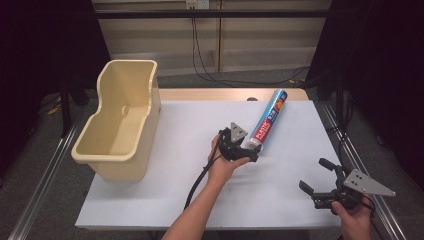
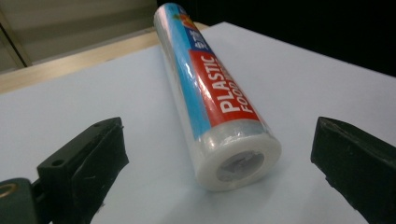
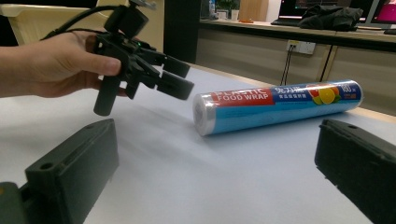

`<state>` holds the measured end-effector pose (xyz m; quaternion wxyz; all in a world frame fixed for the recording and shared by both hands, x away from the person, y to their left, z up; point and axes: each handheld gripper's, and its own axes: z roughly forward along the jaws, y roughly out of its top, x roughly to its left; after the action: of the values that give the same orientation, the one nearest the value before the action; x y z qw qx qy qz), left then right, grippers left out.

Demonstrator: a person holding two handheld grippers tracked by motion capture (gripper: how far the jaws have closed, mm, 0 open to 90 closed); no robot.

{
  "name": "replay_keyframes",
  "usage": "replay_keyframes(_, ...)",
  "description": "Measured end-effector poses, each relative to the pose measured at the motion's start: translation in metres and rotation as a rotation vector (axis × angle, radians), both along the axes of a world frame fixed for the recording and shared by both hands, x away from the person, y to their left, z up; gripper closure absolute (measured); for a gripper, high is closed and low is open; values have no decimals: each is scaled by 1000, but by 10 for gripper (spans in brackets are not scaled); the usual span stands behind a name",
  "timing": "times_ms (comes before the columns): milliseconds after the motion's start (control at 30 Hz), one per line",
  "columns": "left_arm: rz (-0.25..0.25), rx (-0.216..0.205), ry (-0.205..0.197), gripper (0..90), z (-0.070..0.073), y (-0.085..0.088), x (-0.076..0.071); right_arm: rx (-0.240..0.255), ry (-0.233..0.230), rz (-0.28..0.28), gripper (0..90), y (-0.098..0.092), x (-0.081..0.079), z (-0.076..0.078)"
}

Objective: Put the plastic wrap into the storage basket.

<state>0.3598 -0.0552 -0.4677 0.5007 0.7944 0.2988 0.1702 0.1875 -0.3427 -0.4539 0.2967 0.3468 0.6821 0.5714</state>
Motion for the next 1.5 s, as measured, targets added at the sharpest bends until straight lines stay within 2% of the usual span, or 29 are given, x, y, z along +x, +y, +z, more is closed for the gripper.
replay_keyframes(100, -6, -2, 19, 30, -2, -7, 2, 3, 1, -2, 0, 0, 0, 0)
replay_keyframes(167, -10, 24, 19, 30, -3, -19, 3, 2, 0, -3, 0, -1, 0, 0)
replay_keyframes(233, -6, 21, 33, 30, -5, -26, 4, 6, 1, -5, 0, -2, 0, 0)
replay_keyframes(333, 0, 45, 49, 32, -7, -36, 5, 6, -1, -4, 0, -3, 0, 0)
replay_keyframes(367, 0, 45, 49, 37, -7, -36, 5, 3, 0, -4, 0, -3, 0, 0)
replay_keyframes(400, 8, 69, 33, 43, -7, -41, 6, 3, 0, -3, 0, -3, 0, 0)
replay_keyframes(500, 19, 73, 38, 86, -8, -45, 8, 2, 1, -2, 0, -3, 1, 0)
replay_keyframes(533, 37, 95, 36, 109, -9, -46, 11, 5, 0, -1, 0, -3, 1, 0)
replay_keyframes(567, 37, 95, 36, 137, -9, -46, 11, 5, 0, -1, 0, -3, 1, 0)
replay_keyframes(700, 59, 103, 47, 203, -12, -49, 14, 6, 2, -1, 0, -4, 1, 0)
replay_keyframes(733, 73, 116, 60, 209, -14, -49, 16, 7, 1, -1, 0, -4, 1, 0)
replay_keyframes(800, 91, 96, 102, 218, -16, -47, 19, 7, 0, 0, 0, -4, 2, 0)
replay_keyframes(833, 91, 96, 102, 230, -16, -47, 19, 4, -1, 1, 0, -4, 2, 0)
replay_keyframes(867, 77, 77, 129, 260, -16, -46, 20, 3, 1, 1, 0, -4, 2, 0)
replay_keyframes(933, 81, 83, 131, 277, -15, -45, 20, 6, -2, -1, 0, -4, 2, 0)
replay_keyframes(1033, 110, 69, 169, 299, -11, -39, 21, 8, 3, -3, 0, -5, 2, 0)
replay_keyframes(1133, 122, 85, 162, 317, -8, -34, 22, 6, 3, -4, 0, -5, 1, -1)
replay_keyframes(1200, 104, 138, 143, 318, -5, -29, 20, 3, 5, -2, 0, -5, 2, -1)
replay_keyframes(1267, 102, 138, 145, 319, -4, -27, 19, 6, 5, -3, 0, -5, 2, -1)
replay_keyframes(1333, 88, 159, 146, 319, -2, -16, 17, 2, 7, -3, 0, -5, 2, -1)
replay_keyframes(1367, 88, 159, 146, 320, -2, -16, 17, 2, 7, -3, 0, -5, 2, -1)
replay_keyframes(1500, 64, 170, 158, 320, -1, 8, 10, 6, 5, -6, 0, -6, 1, -1)
